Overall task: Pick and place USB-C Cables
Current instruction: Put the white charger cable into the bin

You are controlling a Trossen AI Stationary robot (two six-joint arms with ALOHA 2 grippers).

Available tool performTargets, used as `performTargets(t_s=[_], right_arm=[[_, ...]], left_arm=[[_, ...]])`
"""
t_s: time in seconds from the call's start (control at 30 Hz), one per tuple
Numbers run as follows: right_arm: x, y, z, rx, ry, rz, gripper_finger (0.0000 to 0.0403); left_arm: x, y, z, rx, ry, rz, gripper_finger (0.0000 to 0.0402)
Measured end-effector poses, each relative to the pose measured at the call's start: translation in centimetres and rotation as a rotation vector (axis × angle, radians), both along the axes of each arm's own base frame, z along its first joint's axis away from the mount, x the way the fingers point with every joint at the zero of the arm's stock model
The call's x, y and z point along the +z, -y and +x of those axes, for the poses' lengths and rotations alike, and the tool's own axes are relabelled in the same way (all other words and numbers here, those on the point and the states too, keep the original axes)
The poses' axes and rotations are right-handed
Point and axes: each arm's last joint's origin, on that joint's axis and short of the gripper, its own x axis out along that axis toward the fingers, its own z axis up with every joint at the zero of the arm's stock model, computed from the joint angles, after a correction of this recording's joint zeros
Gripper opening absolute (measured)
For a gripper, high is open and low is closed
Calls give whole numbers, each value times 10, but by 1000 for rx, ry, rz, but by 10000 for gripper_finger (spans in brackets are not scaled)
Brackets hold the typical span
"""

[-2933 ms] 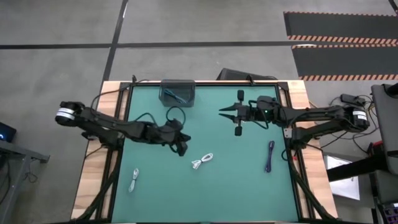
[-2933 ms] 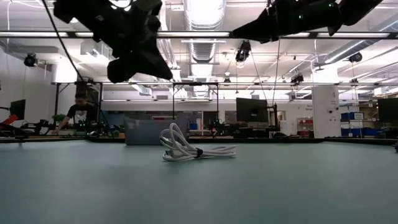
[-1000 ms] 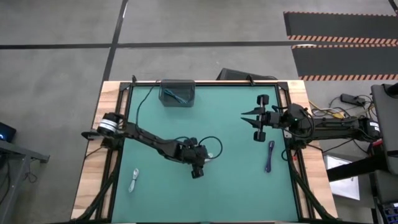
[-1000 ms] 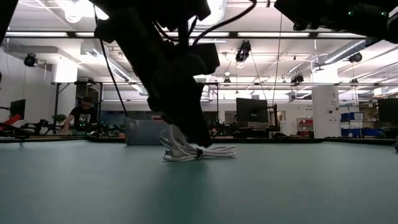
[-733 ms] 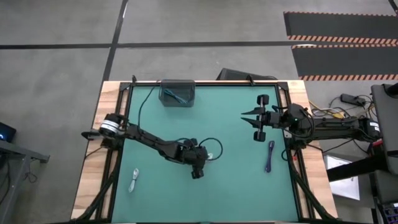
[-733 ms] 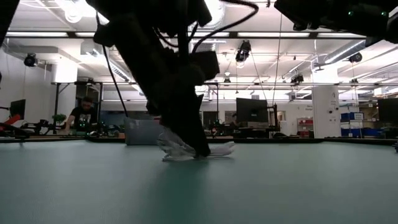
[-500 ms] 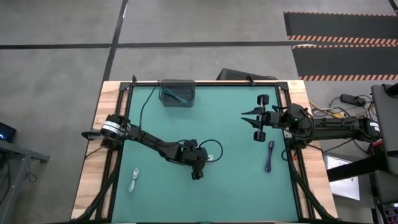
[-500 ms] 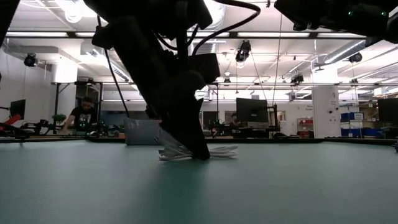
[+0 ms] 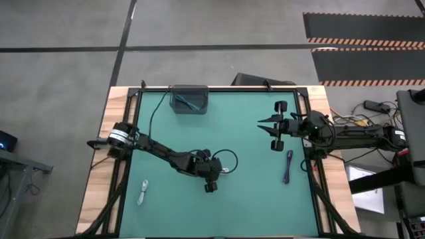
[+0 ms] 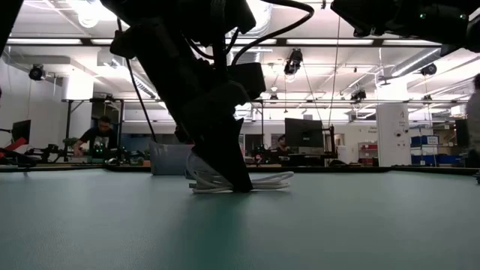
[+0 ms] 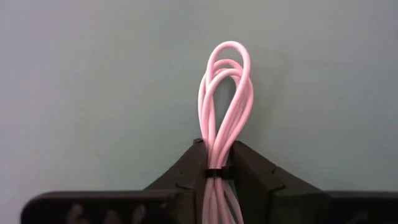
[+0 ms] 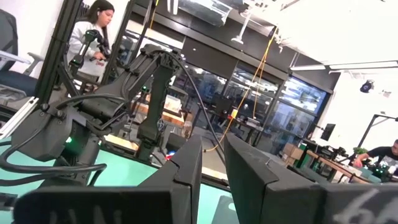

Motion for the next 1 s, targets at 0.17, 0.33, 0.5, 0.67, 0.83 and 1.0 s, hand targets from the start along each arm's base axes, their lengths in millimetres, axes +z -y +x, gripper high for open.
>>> performTargets(t_s=[0.17,0.33,0.5,0.67,0.83,1.0], right_arm=[[0,0,0,0,-1,0,59],[0,0,0,0,-2,1,59],[0,0,0,0,-2,1,59],[0,0,0,0,-2,-1,59],[0,0,0,-1,-4,-3,59],[-2,0,2,-3,-15,-6,59]], left_arm=[[-1,0,-1,-2,-9,0,45],[6,0,-2,-20,-15,-15,43],[20,-1,-11,-94,-96,-39,43],[47,-3,-19,-155,-122,-17,42],[75,-12,-26,-189,-122,13,42],[100,-28,-39,-213,-114,45,42]])
